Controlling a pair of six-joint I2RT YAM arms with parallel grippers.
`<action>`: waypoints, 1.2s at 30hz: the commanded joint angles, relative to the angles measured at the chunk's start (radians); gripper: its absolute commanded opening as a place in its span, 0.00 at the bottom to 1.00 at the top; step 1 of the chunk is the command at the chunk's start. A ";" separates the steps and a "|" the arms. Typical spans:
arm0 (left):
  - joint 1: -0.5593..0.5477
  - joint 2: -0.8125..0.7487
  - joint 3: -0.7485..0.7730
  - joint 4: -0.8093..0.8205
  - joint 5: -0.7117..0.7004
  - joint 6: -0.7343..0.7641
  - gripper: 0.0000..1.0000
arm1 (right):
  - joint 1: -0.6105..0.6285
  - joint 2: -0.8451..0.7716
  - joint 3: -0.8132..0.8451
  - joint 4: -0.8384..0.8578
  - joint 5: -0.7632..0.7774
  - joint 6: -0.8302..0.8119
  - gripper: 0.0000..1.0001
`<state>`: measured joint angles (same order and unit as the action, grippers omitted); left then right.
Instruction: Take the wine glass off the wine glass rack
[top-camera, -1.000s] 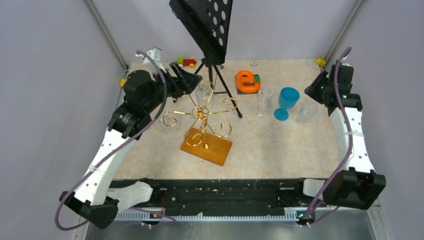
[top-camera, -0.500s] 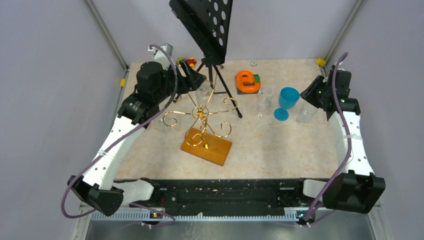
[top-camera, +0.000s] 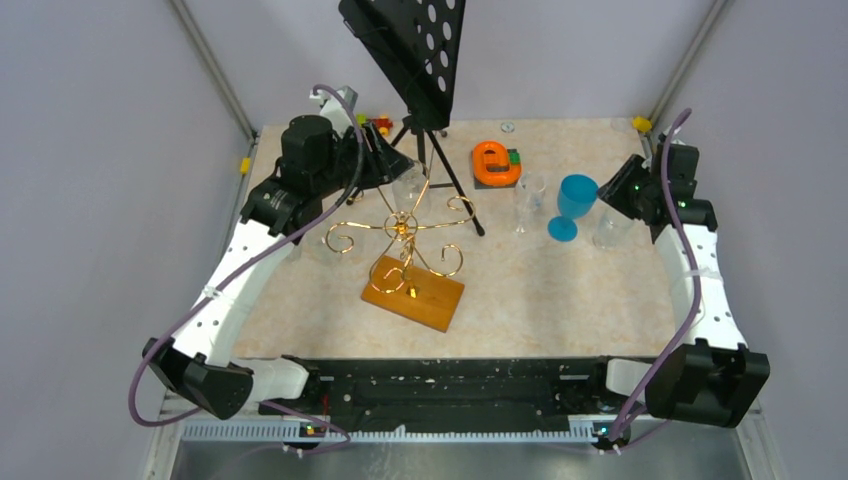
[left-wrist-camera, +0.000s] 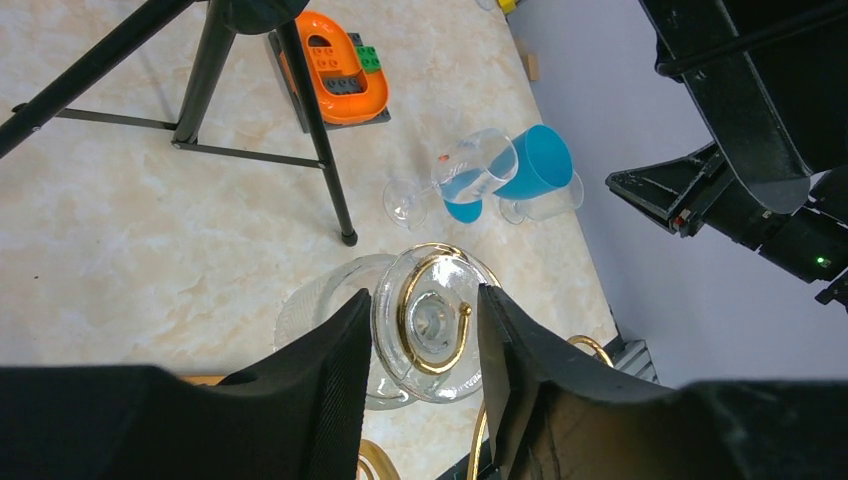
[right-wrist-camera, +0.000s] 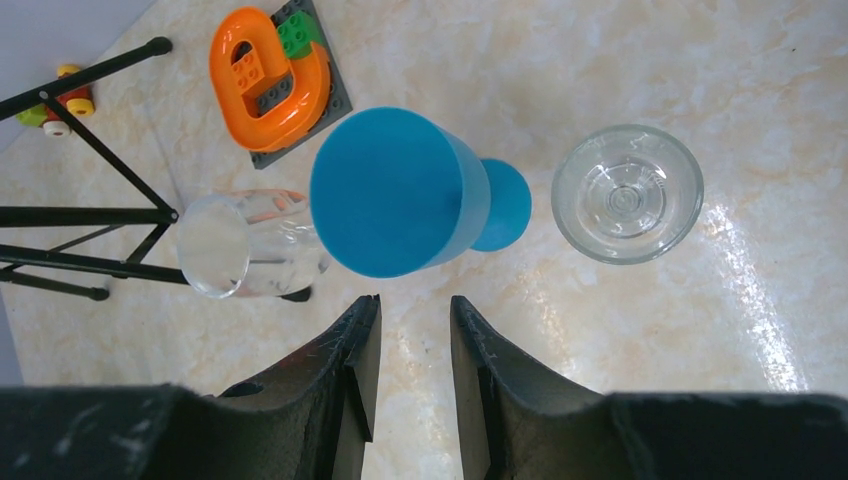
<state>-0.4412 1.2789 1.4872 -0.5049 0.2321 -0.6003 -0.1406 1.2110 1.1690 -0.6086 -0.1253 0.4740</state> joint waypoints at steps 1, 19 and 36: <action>-0.001 0.001 0.041 -0.001 0.072 -0.033 0.45 | -0.010 -0.035 -0.001 0.037 -0.037 0.014 0.33; 0.029 -0.082 -0.091 0.145 0.075 -0.229 0.28 | -0.010 -0.057 -0.029 0.069 -0.096 0.040 0.33; 0.042 -0.143 -0.121 0.198 0.027 -0.245 0.00 | -0.010 -0.064 -0.037 0.077 -0.111 0.048 0.33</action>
<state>-0.3981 1.1984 1.3628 -0.4129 0.2550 -0.8478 -0.1406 1.1797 1.1366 -0.5678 -0.2253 0.5137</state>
